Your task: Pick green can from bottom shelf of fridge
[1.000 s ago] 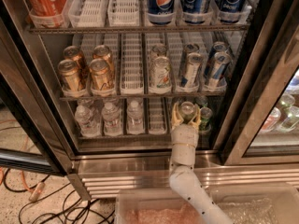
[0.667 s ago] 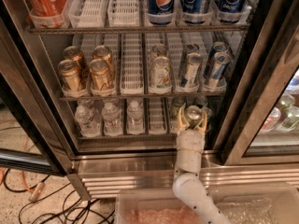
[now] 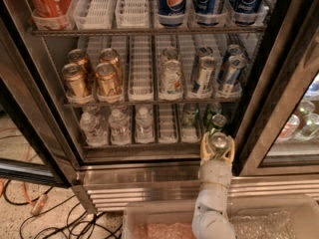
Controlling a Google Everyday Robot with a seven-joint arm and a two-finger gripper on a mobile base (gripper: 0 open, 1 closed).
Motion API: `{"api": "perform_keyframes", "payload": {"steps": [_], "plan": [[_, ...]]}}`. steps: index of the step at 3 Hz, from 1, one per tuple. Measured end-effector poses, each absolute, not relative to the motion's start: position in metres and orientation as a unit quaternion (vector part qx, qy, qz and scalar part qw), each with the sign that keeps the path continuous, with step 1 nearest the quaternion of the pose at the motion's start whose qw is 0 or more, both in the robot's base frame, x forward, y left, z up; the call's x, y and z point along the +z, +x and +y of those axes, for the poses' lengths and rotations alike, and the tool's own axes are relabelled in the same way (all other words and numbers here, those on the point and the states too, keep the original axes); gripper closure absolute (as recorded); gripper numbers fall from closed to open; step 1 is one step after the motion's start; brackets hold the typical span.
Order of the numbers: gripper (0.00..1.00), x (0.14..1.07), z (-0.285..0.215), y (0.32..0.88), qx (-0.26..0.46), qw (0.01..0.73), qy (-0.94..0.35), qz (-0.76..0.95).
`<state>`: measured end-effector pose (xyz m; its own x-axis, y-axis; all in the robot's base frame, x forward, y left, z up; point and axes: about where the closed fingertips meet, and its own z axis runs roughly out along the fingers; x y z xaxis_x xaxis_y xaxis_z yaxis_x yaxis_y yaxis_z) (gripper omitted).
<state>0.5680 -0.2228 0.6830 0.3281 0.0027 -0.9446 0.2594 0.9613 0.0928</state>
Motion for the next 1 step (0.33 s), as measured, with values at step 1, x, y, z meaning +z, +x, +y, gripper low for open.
{"api": "perform_keyframes", "payload": {"steps": [1], "plan": [[1.00,0.6791,-0.2256,0.5503,-0.084,0.800,0.115,0.582]]}}
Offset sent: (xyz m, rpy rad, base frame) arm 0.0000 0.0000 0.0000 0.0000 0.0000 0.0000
